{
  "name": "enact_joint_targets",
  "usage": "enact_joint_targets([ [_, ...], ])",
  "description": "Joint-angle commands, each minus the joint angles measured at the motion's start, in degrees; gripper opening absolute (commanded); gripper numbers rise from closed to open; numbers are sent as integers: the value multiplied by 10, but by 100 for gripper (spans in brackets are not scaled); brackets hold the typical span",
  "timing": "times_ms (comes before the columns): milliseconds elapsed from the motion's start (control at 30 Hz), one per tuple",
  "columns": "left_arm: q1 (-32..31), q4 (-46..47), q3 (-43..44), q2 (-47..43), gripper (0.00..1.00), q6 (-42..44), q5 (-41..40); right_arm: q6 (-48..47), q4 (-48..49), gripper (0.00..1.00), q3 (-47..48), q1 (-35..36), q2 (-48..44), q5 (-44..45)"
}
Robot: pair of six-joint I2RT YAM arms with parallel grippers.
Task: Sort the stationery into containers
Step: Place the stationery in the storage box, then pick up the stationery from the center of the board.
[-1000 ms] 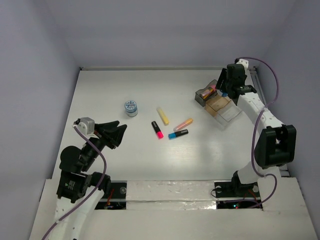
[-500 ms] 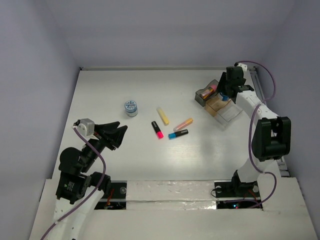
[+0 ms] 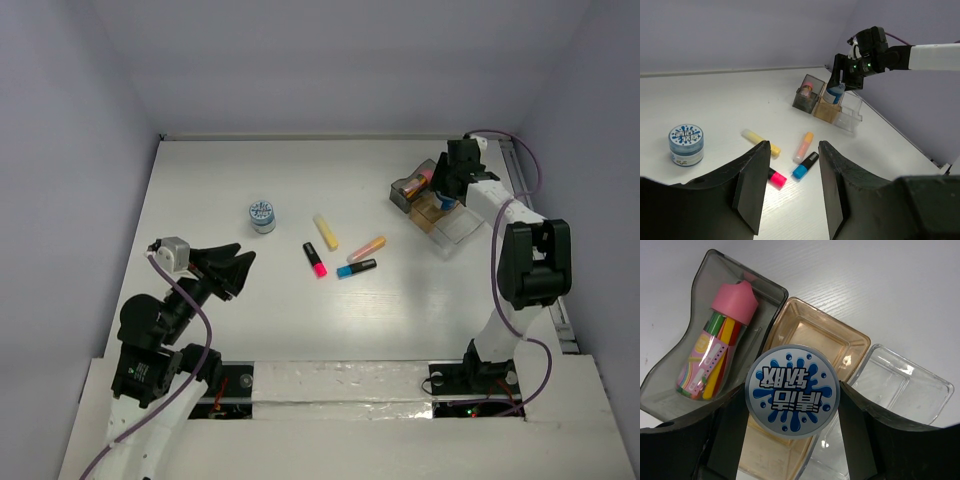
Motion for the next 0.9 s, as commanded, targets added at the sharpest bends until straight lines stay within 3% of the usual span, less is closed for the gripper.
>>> enact_joint_targets([
  [0, -3, 25, 0, 4, 40, 2, 0, 7, 51, 48, 5, -9, -8, 13],
  [133, -3, 24, 0, 7, 40, 2, -1, 6, 56, 54, 6, -9, -1, 9],
  [333, -3, 24, 0, 14, 40, 2, 1, 5, 46, 83, 26, -9, -2, 12],
  [433, -3, 24, 0, 17, 40, 2, 1, 2, 40, 90, 36, -9, -9, 11],
  [600, -3, 24, -1, 17, 40, 2, -1, 2, 32, 91, 36, -9, -39, -8],
  [633, -3, 24, 0, 16, 40, 2, 0, 2, 33, 86, 32, -9, -47, -44],
  [667, -3, 25, 0, 16, 40, 2, -1, 2, 38, 59, 22, -9, -55, -72],
  [767, -3, 23, 0, 16, 39, 2, -3, -5, 72, 0, 0, 29, -87, -151],
  [867, 3, 19, 3, 16, 25, 2, -17, -33, 90, 0, 4, 123, -81, -184],
])
